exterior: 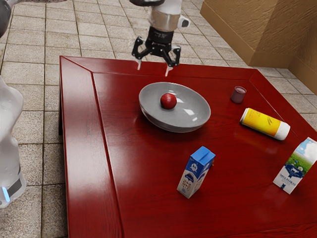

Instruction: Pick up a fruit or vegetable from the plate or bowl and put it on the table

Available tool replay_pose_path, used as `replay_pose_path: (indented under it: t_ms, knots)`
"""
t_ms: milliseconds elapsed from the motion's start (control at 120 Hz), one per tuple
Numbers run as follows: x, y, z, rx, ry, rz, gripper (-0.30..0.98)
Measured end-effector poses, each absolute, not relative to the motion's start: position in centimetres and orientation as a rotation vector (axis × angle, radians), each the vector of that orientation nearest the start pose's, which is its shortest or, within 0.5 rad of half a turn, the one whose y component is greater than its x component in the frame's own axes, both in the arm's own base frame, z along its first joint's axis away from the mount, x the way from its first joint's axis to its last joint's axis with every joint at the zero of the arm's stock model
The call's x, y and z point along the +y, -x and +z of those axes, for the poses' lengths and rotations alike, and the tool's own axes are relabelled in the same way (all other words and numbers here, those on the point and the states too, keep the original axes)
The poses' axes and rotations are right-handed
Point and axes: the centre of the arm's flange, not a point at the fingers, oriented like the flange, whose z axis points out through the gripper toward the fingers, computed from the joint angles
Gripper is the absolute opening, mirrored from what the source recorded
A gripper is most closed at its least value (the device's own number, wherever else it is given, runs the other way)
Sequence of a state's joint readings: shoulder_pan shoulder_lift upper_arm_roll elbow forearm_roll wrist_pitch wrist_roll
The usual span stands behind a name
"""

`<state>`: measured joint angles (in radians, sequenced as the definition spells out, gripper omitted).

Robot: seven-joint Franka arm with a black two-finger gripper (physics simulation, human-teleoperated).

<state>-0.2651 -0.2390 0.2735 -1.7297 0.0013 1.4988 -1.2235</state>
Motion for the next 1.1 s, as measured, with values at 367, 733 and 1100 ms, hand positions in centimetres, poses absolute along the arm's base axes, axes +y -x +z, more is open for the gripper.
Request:
replay_pose_path:
  t_ms: [367, 733, 1100]
  knots:
    - [1.1, -49.7, 63.4, -2.428, 2.021, 0.062, 0.69]
    - [9.9, -59.4, 53.5, -2.654, 1.511, 0.122, 0.69]
    - [15.4, -59.0, 51.3, -2.767, 1.393, 0.11, 0.69]
